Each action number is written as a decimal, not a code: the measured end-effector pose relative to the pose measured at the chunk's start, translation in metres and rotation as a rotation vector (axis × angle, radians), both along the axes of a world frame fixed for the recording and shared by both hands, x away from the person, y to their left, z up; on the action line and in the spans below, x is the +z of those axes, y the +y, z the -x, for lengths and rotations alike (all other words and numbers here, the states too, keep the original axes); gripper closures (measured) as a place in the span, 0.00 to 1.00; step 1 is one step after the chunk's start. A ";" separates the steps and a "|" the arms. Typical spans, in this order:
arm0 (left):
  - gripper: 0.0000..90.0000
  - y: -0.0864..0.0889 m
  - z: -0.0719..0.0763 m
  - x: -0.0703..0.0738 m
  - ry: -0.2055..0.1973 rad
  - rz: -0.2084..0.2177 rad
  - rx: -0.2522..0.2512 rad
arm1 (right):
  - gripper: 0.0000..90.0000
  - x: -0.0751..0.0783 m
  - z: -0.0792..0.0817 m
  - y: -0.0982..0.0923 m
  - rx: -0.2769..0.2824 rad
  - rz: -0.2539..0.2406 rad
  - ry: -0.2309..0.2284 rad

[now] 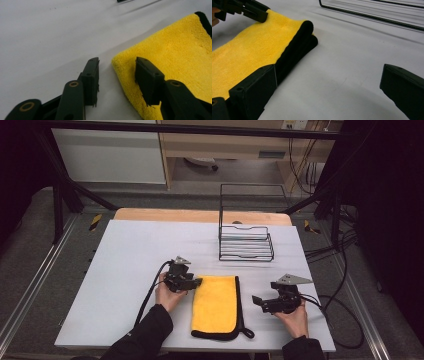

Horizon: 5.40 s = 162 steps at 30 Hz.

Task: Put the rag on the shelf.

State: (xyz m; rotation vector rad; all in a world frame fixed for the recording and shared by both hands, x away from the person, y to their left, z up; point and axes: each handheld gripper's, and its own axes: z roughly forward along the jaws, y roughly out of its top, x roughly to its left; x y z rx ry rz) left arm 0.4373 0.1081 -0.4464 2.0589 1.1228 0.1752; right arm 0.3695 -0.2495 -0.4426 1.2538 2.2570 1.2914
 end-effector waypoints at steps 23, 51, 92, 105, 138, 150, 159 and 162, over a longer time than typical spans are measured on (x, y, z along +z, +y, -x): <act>0.88 -0.009 0.005 -0.005 -0.031 0.000 -0.045 | 0.13 0.006 -0.019 0.041 -0.011 0.017 0.016; 0.88 -0.006 0.005 -0.008 -0.053 0.017 -0.069 | 0.75 -0.010 -0.047 0.078 0.006 0.011 0.194; 0.93 0.019 0.034 0.037 -0.169 0.169 -0.064 | 0.88 0.030 -0.022 0.074 0.058 -0.117 0.044; 0.93 0.020 0.045 0.063 -0.239 0.203 -0.074 | 0.88 0.050 -0.010 0.074 0.051 -0.133 -0.051; 0.93 0.016 0.056 0.130 -0.436 0.265 -0.071 | 0.88 0.121 0.008 0.069 0.034 -0.130 -0.286; 0.93 0.008 0.051 0.157 -0.506 0.300 -0.068 | 0.88 0.147 0.009 0.062 -0.002 -0.162 -0.372; 0.93 -0.001 0.045 0.171 -0.548 0.335 -0.060 | 0.88 0.163 0.008 0.055 -0.031 -0.173 -0.421; 0.93 -0.005 0.043 0.177 -0.560 0.343 -0.059 | 0.88 0.170 0.008 0.053 -0.041 -0.178 -0.436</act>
